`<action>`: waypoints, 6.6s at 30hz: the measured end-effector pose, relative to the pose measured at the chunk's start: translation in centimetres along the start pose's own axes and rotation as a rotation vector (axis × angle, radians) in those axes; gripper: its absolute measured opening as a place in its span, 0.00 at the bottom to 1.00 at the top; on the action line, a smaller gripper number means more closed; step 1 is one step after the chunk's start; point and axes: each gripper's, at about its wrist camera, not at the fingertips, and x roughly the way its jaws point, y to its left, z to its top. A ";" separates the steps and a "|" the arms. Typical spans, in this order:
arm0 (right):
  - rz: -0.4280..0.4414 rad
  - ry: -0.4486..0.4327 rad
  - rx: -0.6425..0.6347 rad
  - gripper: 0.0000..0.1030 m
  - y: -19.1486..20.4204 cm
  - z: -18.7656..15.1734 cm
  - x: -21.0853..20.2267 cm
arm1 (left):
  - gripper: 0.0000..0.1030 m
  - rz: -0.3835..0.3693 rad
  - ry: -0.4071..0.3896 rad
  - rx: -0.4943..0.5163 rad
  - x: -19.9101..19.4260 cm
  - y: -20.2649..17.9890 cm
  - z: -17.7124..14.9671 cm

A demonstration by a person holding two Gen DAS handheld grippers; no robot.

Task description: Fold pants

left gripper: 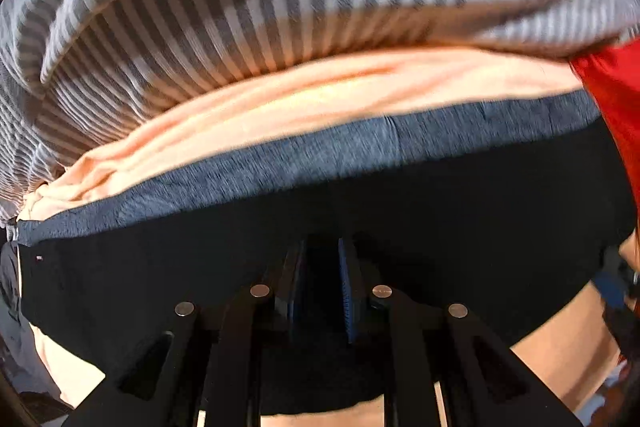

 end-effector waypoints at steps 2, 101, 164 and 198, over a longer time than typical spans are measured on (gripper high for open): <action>0.037 -0.019 0.041 0.34 -0.6 0.1 -0.2 | 0.18 0.010 0.001 0.000 0.5 -0.5 -0.5; -0.079 0.442 -0.520 0.49 23.4 -25.1 15.4 | 0.18 -0.304 0.098 -0.319 -8.0 26.2 -12.1; -0.359 0.398 -0.776 0.56 24.2 -18.9 13.8 | 0.18 -0.131 0.055 -0.366 -12.4 25.9 -19.0; -0.433 0.563 -1.046 0.68 29.3 -32.8 18.5 | 0.18 -0.177 0.042 -0.627 -12.7 33.1 -27.2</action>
